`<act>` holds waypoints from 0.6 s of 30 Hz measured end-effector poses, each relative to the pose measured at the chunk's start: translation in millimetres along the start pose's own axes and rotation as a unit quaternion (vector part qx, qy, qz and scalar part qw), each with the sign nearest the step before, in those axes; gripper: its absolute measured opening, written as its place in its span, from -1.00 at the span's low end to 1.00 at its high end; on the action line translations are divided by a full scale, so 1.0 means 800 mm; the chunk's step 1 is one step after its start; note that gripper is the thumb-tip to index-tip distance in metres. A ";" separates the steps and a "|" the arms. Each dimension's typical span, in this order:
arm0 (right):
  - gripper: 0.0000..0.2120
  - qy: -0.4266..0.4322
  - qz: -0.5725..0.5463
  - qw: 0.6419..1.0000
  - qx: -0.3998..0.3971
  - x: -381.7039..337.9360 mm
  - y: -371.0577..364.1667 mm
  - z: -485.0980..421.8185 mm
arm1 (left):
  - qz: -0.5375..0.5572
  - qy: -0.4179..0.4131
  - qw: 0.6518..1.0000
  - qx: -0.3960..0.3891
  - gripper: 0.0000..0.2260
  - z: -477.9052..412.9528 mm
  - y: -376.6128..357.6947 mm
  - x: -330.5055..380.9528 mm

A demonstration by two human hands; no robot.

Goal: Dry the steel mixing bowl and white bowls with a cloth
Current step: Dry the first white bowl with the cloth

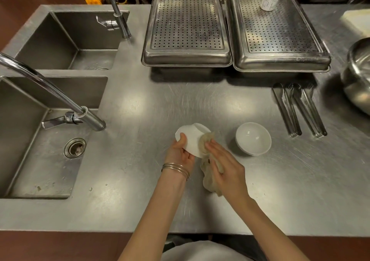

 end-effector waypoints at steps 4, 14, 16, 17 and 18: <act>-0.74 -0.204 -0.143 0.965 0.082 0.022 0.028 -0.010 | -0.109 -0.035 0.993 -0.040 -0.72 0.002 0.005 0.013; -0.62 -0.221 -0.223 0.946 0.080 -0.003 -0.001 -0.013 | -0.322 -0.207 0.920 -0.090 -0.58 0.031 -0.009 0.014; -0.67 -0.235 -0.261 0.933 0.081 0.006 0.006 -0.024 | -0.323 -0.217 0.915 -0.107 -0.56 0.034 -0.009 0.016; -0.69 -0.239 -0.267 0.931 0.077 0.008 0.009 -0.030 | -0.307 -0.219 0.920 -0.109 -0.56 0.034 -0.007 0.017; -0.70 -0.233 -0.257 0.935 0.076 0.006 0.013 -0.035 | -0.273 -0.212 0.933 -0.101 -0.57 0.033 -0.005 0.016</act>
Point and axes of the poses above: each hand's wrist, its own z-axis away from the middle knuckle, its own y-axis out of the back of the hand, x = y × z, the point moved 4 cm from there along -z, towards the middle knuckle, and after that the axes turned 13 degrees about -x, right-handed, at the moved point
